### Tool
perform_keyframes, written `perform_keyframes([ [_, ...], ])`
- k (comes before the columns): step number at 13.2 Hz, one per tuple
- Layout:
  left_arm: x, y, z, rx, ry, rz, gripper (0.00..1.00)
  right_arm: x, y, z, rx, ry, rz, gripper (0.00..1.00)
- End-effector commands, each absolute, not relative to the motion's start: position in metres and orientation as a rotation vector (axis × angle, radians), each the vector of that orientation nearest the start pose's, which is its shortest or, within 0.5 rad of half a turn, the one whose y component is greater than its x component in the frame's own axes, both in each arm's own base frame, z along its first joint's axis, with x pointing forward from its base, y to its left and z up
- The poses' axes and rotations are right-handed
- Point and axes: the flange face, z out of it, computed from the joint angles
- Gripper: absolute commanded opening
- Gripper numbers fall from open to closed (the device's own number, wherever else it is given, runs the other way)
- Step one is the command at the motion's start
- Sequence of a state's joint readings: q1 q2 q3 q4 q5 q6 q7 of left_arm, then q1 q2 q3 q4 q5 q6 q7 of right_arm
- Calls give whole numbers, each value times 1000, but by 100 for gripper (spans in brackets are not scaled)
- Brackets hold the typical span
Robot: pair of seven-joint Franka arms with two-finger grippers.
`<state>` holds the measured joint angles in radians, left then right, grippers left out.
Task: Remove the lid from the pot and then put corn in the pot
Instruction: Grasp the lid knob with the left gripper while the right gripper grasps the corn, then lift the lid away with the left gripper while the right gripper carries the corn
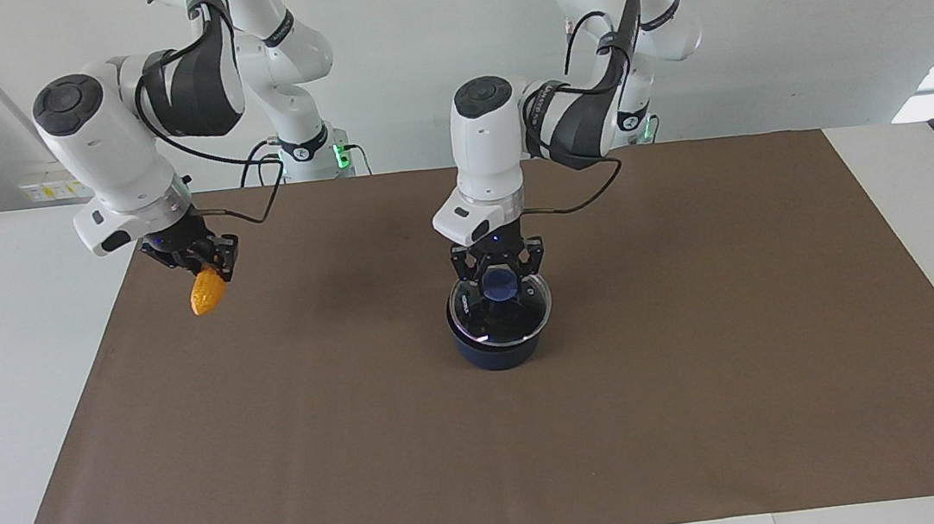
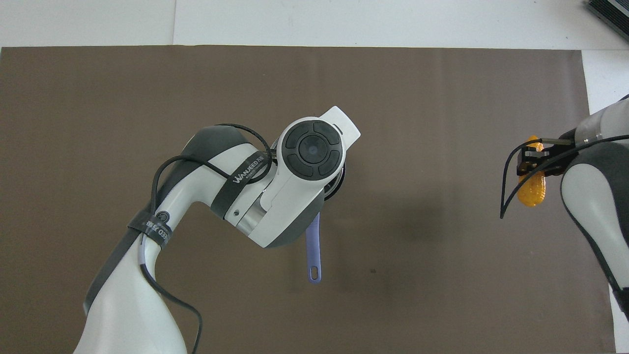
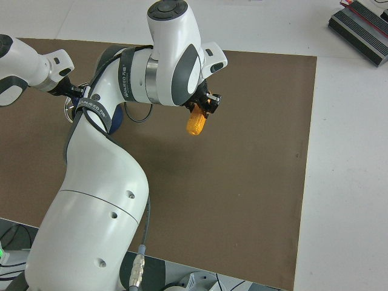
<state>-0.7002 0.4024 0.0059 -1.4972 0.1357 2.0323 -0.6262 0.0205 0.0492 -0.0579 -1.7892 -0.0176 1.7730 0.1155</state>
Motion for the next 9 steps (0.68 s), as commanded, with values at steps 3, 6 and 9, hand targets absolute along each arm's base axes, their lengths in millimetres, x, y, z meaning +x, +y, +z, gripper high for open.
perform_keyframes([
  [3, 525, -406, 490, -3057, 228, -276, 0, 549, 26, 520, -3144, 300, 167, 0],
  [6, 540, -359, 487, -3055, 211, -280, 0, 549, 66, 520, -3137, 424, 115, 0],
  [9, 569, -295, 465, -3056, 240, -312, 0, 550, 115, 513, -3048, 579, 63, 0],
])
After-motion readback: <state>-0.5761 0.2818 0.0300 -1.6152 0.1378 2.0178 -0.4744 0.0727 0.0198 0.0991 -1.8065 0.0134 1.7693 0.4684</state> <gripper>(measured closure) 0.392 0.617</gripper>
